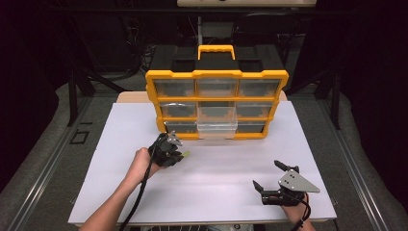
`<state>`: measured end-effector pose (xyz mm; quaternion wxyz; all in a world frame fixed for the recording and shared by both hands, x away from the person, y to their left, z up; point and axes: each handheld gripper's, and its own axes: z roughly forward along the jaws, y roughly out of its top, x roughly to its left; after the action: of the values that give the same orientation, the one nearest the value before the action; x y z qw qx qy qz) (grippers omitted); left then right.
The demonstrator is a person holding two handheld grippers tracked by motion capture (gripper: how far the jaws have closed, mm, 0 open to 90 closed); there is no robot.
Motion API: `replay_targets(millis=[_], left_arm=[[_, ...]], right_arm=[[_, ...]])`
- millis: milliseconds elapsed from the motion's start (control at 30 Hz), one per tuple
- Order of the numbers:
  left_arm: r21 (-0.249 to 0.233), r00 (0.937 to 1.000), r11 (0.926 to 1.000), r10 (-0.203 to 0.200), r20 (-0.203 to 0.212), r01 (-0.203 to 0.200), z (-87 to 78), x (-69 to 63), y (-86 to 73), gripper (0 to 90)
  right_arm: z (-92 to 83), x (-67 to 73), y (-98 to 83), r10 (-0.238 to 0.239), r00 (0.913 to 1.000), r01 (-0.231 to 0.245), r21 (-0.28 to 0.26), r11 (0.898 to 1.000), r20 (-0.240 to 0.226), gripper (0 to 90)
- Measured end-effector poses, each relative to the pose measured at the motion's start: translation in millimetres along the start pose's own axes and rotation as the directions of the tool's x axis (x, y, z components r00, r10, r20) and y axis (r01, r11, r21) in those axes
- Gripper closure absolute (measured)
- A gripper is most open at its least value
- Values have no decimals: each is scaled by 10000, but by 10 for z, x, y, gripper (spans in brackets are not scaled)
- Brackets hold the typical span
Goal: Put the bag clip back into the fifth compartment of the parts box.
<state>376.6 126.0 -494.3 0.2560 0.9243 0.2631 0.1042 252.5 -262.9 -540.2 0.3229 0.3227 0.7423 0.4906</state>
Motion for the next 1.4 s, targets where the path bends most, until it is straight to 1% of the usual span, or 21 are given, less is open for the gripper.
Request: replay_targets(millis=[133,300,400,467,733,800,867,933,1400], left_arm=[[1,10000,10000,-43,-56,43,-55,61,9,803],[121,9997,9999,51,-239,-48,-114,116,39,803],[139,9998,9999,64,-194,-61,-145,146,57,803],[187,9996,9997,137,-249,-133,-171,170,69,803],[252,9995,9996,101,-288,-93,-258,262,113,803],[216,9995,9997,87,-292,-81,-286,277,129,803],[247,9993,9996,154,-346,-146,-316,296,148,803],[190,9994,9998,113,-325,-107,-341,311,166,803],[333,9991,9990,305,-306,-294,-518,406,318,803]], right_arm=[[2,0,1,-10,10000,10,17,10000,11,21],[2,0,1,-14,10000,14,20,10000,20,21],[1,1,0,-15,10000,15,20,10000,13,21],[1,1,0,-14,10000,14,29,10000,17,21],[5,2,-1,16,10000,-16,81,10000,16,21],[6,-3,-2,4,10000,-4,99,10000,3,21],[7,-4,-2,-5,10000,5,117,9999,18,21],[6,-4,-3,-3,10000,3,113,9999,14,21],[10,-6,-4,25,10000,-26,141,9999,17,22]])
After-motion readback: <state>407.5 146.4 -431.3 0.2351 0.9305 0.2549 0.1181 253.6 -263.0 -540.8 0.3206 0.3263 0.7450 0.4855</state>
